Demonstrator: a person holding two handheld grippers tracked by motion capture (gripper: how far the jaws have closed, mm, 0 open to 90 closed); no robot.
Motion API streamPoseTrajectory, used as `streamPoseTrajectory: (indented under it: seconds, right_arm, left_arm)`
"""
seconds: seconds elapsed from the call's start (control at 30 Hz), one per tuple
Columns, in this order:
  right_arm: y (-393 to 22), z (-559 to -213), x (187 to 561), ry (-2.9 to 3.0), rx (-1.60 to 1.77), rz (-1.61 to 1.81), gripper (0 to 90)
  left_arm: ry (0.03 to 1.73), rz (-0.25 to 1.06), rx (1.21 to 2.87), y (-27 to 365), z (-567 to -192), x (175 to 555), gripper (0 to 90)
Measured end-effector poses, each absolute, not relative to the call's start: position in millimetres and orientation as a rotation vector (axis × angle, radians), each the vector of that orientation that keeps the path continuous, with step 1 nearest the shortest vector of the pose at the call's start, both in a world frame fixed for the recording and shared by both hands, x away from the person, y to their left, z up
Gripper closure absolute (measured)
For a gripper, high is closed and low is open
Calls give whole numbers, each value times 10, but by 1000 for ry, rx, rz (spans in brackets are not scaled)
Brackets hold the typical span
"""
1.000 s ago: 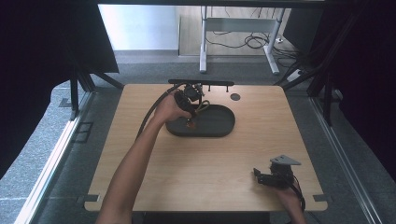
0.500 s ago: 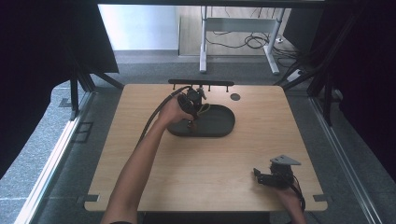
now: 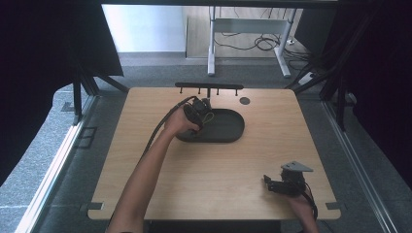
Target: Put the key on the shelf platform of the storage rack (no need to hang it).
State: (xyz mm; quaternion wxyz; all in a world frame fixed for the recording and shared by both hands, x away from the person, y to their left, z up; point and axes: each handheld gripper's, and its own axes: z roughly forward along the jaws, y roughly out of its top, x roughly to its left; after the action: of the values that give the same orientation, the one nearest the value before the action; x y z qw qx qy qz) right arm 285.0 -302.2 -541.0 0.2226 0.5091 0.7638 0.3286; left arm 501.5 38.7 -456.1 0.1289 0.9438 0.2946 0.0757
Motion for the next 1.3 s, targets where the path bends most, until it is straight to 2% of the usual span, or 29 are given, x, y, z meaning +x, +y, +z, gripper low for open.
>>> streamPoseTrajectory:
  seconds: [0.2, 0.5, 0.87, 1.3]
  right_arm:
    - [-3022, -5411, 2850, 2110, 1406, 908, 150]
    - [-3022, -5411, 2851, 2109, 1404, 910, 150]
    - [-3022, -5410, 2850, 2109, 1406, 908, 150]
    - [-3021, -5411, 2854, 2105, 1410, 904, 151]
  left_arm:
    - [867, 248, 2711, 403, -4529, 4982, 528]
    - [836, 270, 2681, 458, -4346, 4877, 506]
    - [797, 301, 2634, 604, -4116, 4521, 495]
    - [778, 247, 2583, 873, -4169, 3972, 492]
